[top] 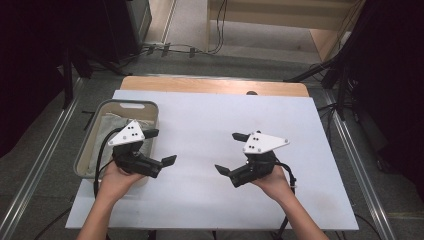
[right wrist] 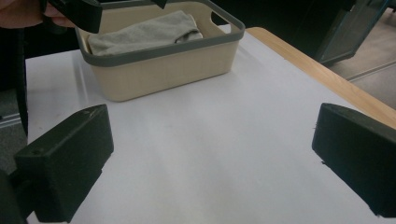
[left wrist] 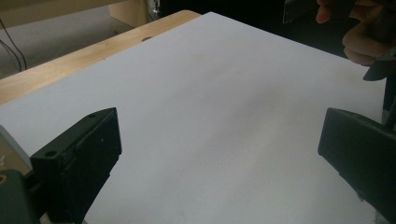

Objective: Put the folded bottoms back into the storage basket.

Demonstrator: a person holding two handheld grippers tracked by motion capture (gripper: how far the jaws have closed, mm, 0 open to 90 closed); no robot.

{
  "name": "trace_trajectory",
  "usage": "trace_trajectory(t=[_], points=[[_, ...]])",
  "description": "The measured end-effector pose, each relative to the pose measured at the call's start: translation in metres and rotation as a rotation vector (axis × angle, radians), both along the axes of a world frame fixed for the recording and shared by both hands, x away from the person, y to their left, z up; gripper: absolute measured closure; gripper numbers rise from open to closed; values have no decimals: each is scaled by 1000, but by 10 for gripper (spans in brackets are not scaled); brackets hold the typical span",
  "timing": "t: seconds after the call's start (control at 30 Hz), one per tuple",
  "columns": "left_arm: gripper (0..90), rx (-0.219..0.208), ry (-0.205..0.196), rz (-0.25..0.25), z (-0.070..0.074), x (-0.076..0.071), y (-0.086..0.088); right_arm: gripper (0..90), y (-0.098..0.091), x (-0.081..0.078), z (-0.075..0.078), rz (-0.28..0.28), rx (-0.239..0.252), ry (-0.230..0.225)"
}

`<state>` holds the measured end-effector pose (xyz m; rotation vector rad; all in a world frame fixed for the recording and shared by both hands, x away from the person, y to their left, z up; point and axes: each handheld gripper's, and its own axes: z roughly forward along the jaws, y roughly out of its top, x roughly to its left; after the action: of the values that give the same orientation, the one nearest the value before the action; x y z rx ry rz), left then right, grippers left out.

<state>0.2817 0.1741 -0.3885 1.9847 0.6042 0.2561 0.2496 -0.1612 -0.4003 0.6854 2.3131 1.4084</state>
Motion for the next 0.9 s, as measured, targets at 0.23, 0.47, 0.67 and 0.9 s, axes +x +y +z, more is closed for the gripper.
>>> trace_trajectory(t=[0.23,0.47,0.67,0.9], points=[[0,29,-13,-21,-3,-8,-7,0,-25,-13,-6,-49,0,-24],[0,20,-12,-25,-8,-9,-7,0,-47,-19,-11,-93,17,-36],[0,21,-24,-28,-12,-10,-6,0,-55,-22,-12,-107,24,-36],[0,-2,-16,-31,-14,-12,-1,0,-61,-28,-11,-115,41,-52]])
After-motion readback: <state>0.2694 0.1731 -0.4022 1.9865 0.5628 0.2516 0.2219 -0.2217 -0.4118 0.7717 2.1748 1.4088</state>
